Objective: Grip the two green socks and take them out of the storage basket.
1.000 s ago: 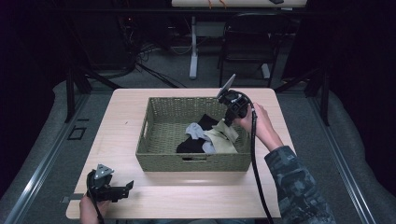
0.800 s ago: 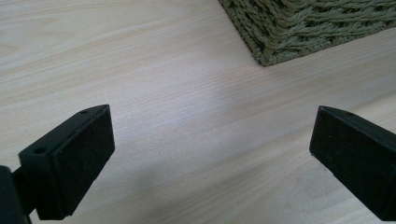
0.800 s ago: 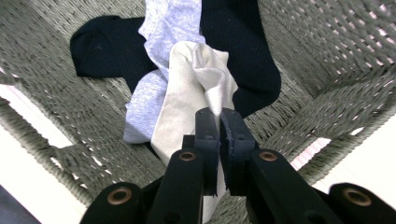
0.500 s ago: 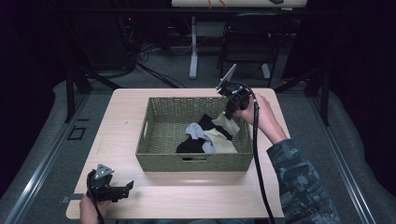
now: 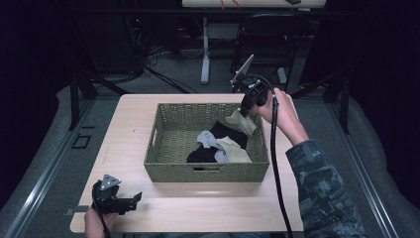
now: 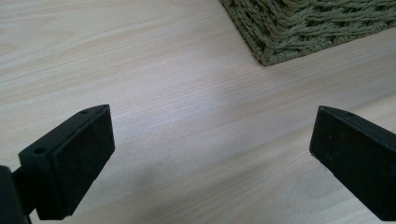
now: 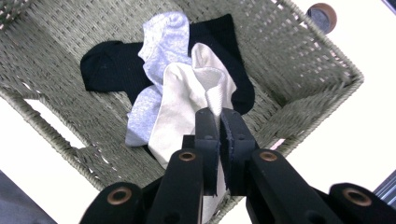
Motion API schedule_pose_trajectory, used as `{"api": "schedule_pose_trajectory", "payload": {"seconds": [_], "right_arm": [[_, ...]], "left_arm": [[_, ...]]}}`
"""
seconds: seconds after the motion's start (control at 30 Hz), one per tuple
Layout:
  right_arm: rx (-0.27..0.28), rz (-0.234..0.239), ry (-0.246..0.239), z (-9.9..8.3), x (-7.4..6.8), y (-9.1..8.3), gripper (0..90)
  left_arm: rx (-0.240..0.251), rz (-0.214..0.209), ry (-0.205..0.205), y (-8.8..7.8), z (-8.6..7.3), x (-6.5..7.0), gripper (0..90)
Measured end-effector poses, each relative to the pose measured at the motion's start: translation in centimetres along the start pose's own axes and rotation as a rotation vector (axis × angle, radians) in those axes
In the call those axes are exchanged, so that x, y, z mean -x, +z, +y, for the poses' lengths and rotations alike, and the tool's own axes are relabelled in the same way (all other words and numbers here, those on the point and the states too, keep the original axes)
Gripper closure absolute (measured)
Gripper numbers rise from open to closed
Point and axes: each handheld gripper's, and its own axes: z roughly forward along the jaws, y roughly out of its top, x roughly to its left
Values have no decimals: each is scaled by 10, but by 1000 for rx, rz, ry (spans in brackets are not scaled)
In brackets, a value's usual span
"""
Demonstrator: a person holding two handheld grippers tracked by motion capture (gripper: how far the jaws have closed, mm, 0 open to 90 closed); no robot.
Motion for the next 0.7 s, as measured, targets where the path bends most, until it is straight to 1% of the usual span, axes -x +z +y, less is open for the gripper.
{"api": "schedule_pose_trajectory", "payload": {"seconds": [0.13, 0.17, 0.23, 0.27, 0.3, 0.33, 0.37, 0.5, 0.53, 0.57, 0.63, 0.67, 0.7], "right_arm": [[23, -5, 8, 2, 1, -10, 865], [26, -15, 5, 3, 2, -15, 865], [37, -13, 11, 3, 3, -19, 865], [39, -21, 10, 3, 3, -21, 865], [49, -19, 15, 3, 3, -24, 865], [46, -26, 11, 3, 4, -27, 865], [57, -25, 15, 2, 4, -29, 865], [72, -33, 22, -2, 9, -40, 865], [86, -31, 34, -4, 10, -41, 865], [85, -38, 30, -6, 12, -44, 865], [94, -41, 45, -10, 15, -50, 865], [108, -46, 47, -13, 17, -53, 865], [112, -49, 48, -15, 19, -55, 865]], "left_arm": [[-2, -3, -1, 0, 0, 0, 0], [-1, -1, -3, 0, 0, 0, 0], [3, 0, -8, 0, 0, 0, 0], [0, -2, -6, 0, 0, 0, 0], [-1, -2, -5, 0, 0, 0, 0], [0, -2, -4, 0, 0, 0, 0], [0, -4, -4, 0, 0, 0, 0], [2, -1, -5, 0, 0, 0, 0], [0, -1, -5, 0, 0, 0, 0], [-1, -2, -4, 0, 0, 0, 0], [-2, -3, -2, 0, 0, 0, 0], [-1, -1, -2, 0, 0, 0, 0], [0, -1, -3, 0, 0, 0, 0]]}}
